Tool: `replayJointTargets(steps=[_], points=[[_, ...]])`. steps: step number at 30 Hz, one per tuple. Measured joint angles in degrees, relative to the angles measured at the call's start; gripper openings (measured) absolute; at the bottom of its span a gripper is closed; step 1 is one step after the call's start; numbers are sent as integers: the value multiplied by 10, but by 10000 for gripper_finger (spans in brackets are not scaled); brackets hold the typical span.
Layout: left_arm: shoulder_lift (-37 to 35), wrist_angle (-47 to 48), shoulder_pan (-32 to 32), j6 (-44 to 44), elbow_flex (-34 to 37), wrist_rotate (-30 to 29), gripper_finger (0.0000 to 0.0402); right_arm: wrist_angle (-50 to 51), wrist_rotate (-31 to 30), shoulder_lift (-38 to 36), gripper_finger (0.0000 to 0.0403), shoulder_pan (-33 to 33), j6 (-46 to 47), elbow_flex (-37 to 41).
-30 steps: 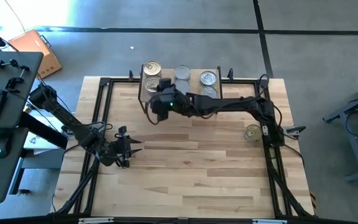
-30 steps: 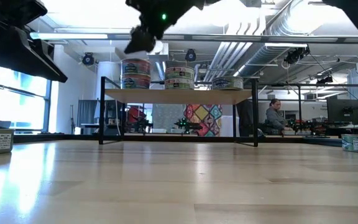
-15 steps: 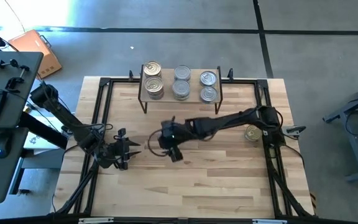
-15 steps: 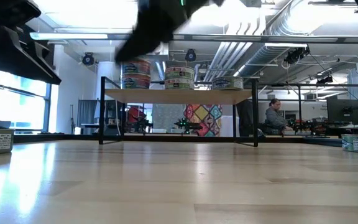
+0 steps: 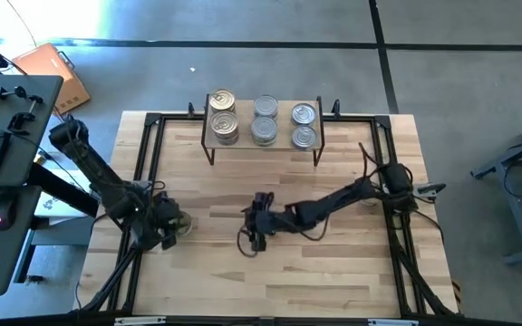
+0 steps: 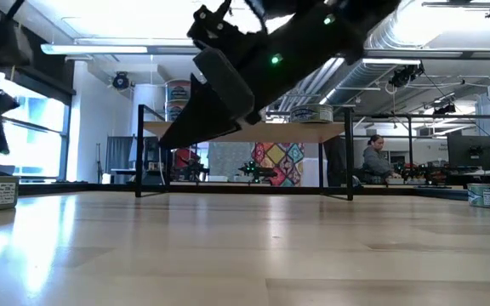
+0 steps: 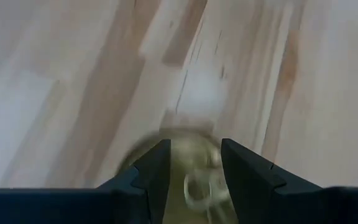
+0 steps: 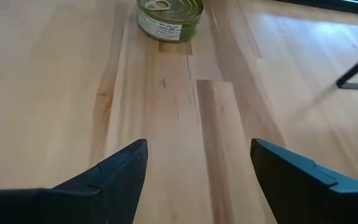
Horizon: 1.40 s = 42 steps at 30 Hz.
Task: Stack canned seafood by type on shelf
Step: Stack the left green tuna can on top of the green tuna can on the shelf
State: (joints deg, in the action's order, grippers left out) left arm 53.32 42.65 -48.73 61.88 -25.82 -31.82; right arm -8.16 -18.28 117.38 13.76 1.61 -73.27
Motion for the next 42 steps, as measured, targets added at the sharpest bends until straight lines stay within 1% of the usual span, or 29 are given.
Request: replayJointTargets(steps=[3, 5, 7, 11, 14, 18, 21, 23, 27, 31, 35, 39, 42], points=[[0, 22, -23, 60, 0, 22, 133, 35, -50, 0, 279, 27, 10, -4], [0, 23, -38, 81, 0, 22, 133, 81, -85, -4, 279, 47, 14, -7], [0, 23, -49, 98, 0, 22, 133, 145, -117, -14, 279, 65, 40, -7], [0, 27, -62, 128, 0, 22, 133, 313, -133, -49, 279, 97, 136, -7], [2, 17, -65, 139, 15, 19, 133, 408, -161, -81, 271, 123, 219, 20], [2, -16, -64, 168, 53, 15, 133, 442, -195, -150, 252, 156, 321, 97], [0, -60, -65, 184, 80, -10, 133, 424, -225, -208, 242, 177, 390, 166], [0, -96, -64, 180, 93, -32, 133, 399, -238, -242, 240, 186, 425, 209], [3, -220, -56, 92, 125, -72, 133, 310, -250, -286, 239, 191, 448, 276], [16, -369, -9, 5, 171, -76, 131, 191, -252, -293, 239, 184, 409, 317], [53, -513, 58, -73, 208, -63, 121, 95, -247, -289, 239, 173, 354, 332], [103, -628, 123, -187, 208, -19, 105, 35, -246, -287, 239, 165, 305, 333], [147, -686, 167, -259, 188, 25, 93, 1, -245, -287, 239, 157, 279, 333]])
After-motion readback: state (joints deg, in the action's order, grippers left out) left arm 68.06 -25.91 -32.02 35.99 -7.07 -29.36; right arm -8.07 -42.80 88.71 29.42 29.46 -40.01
